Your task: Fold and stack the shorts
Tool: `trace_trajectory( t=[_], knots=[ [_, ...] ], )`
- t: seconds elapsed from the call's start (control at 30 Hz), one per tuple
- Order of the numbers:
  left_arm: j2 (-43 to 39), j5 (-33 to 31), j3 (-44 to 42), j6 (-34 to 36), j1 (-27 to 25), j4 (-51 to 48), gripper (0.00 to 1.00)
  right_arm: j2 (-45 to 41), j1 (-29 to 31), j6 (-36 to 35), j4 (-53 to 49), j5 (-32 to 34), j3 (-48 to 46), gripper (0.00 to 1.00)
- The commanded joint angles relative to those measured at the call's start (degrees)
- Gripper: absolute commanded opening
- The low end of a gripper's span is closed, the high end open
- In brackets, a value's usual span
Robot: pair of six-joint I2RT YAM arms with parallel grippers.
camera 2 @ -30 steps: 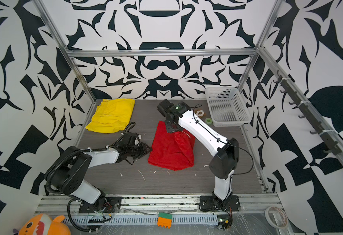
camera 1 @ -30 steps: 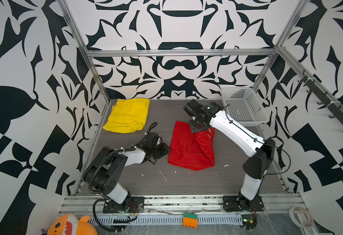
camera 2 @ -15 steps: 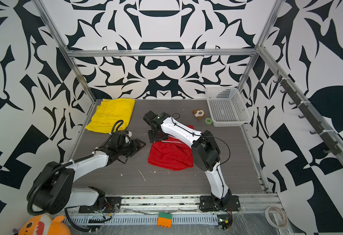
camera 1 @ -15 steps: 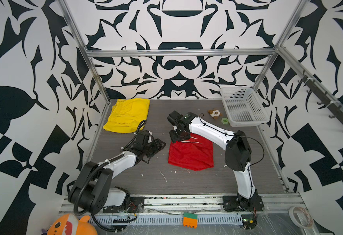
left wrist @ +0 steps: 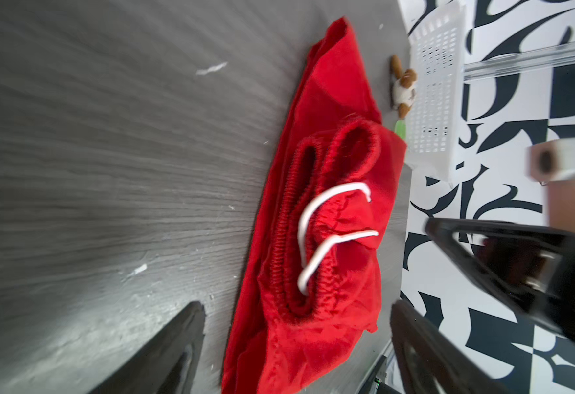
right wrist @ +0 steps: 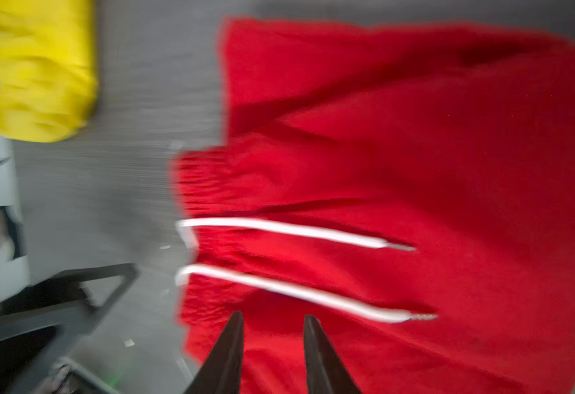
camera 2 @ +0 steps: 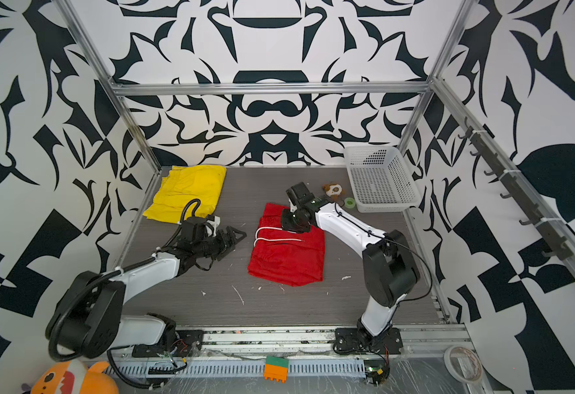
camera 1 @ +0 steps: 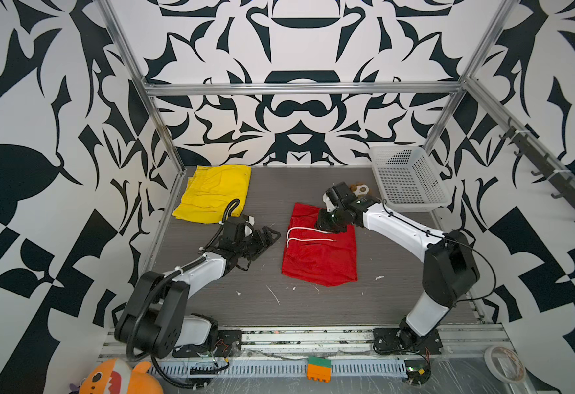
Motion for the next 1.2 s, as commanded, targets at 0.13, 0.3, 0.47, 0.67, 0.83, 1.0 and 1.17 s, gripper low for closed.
trace_trajectory(
  t=[0.13,0.3,0.47,0.67,0.83,1.0,1.17],
  knots=[
    [10.0,6.7,1.1,-5.2,0.2,11.2,0.89,3.8,-0.7,2.4,10.9,-8.1,-5.1,0.23],
    [16.1,8.8,2.3,-7.4,0.1,14.9,0.89,7.2,-0.7,2.8,13.0,-9.5,-6.3,0.21],
    [22.8,11.3,3.3,-11.0,0.0,21.0,0.88,10.2,-0.7,3.5,14.6,-9.8,-7.5,0.2],
    [28.4,12.3,6.5,-12.6,-2.2,23.7,0.88,10.3,-0.7,4.2,15.6,-9.2,-8.6,0.19],
    [31.2,12.4,9.4,-13.4,-5.0,24.0,0.87,10.1,-0.7,4.4,16.3,-8.7,-9.4,0.19],
    [30.9,11.5,11.6,-13.7,-7.4,23.6,0.73,10.4,-0.6,5.2,18.2,-9.1,-10.3,0.18],
    [28.0,10.4,14.0,-11.3,-7.6,18.5,0.46,9.3,-0.5,5.7,20.1,-9.6,-10.7,0.17]
  ],
)
